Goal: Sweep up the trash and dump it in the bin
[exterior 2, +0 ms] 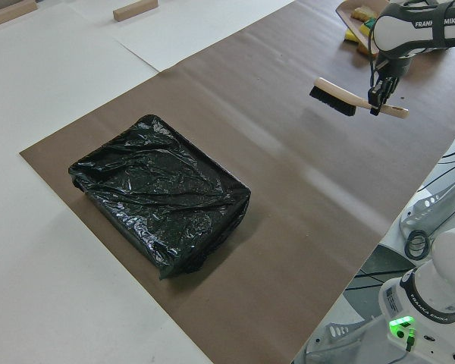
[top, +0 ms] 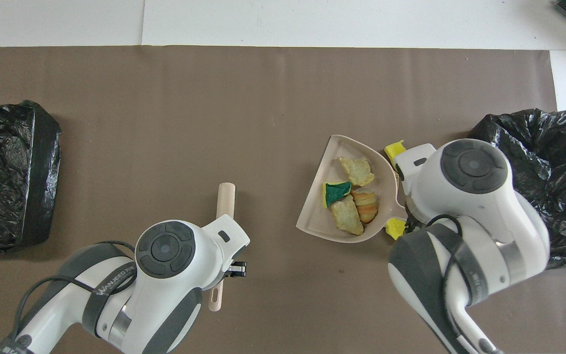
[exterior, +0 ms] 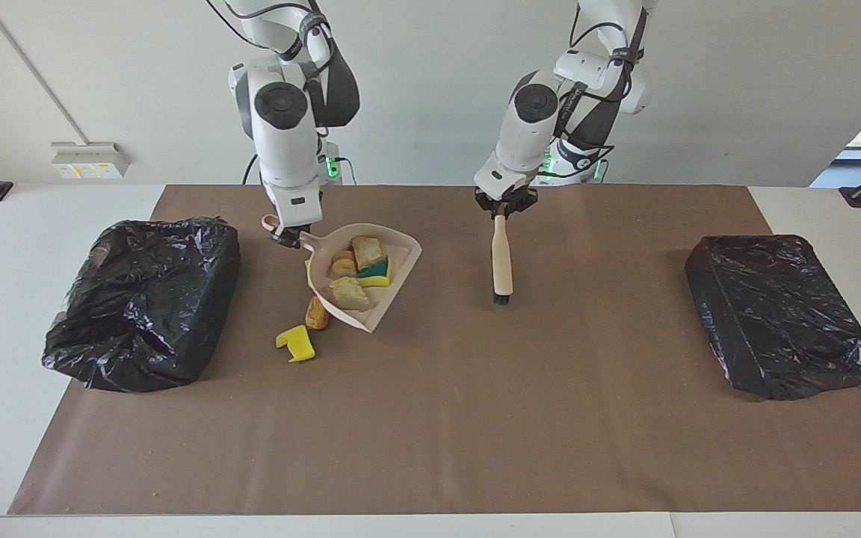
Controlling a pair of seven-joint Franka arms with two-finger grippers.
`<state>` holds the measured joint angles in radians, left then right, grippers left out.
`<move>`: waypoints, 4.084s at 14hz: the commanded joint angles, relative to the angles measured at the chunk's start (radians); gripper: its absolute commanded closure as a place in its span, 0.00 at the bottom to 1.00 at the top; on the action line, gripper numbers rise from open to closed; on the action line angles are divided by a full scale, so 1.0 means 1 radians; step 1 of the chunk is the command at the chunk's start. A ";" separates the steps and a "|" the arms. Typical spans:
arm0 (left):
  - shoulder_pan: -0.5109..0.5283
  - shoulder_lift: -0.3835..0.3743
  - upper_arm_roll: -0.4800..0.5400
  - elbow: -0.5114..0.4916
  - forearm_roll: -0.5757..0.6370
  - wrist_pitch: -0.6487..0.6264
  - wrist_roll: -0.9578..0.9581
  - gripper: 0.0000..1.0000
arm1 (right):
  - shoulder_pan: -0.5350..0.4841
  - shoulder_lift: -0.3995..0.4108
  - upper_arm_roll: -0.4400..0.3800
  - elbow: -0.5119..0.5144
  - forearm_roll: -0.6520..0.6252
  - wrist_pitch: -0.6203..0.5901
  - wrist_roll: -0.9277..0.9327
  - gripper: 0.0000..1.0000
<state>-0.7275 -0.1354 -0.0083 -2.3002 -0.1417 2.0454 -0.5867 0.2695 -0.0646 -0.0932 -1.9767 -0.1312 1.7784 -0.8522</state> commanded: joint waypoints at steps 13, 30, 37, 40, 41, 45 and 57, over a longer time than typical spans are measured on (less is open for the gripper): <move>-0.486 -0.010 0.005 -0.123 0.021 0.216 -0.587 1.00 | -0.537 0.097 0.016 0.082 -0.589 0.262 -0.740 1.00; -0.111 0.080 0.013 0.188 0.054 0.010 -0.064 0.00 | -0.391 -0.064 0.020 -0.004 -0.958 0.089 -0.697 1.00; 0.268 0.082 0.018 0.577 0.106 -0.241 0.463 0.00 | -0.343 -0.103 0.062 0.082 -0.515 -0.082 -0.365 1.00; 0.440 0.082 0.019 0.718 0.113 -0.348 0.583 0.00 | -0.290 -0.094 0.081 0.079 -0.317 -0.118 -0.029 1.00; 0.463 0.082 0.021 0.752 0.111 -0.391 0.635 0.00 | -0.250 -0.080 0.084 0.079 -0.285 -0.122 0.063 1.00; 0.571 0.086 0.027 0.846 0.106 -0.501 0.764 0.00 | -0.110 -0.003 0.087 0.099 -0.148 -0.111 0.485 1.00; 0.637 0.161 0.028 0.996 0.111 -0.639 0.861 0.00 | 0.212 0.594 0.089 0.550 0.226 0.165 1.342 1.00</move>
<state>-0.1095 0.0114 0.0287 -1.3442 -0.0439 1.4422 0.2567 0.4803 0.4736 0.0011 -1.5037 0.0409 1.9273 0.4592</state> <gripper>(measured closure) 0.000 0.683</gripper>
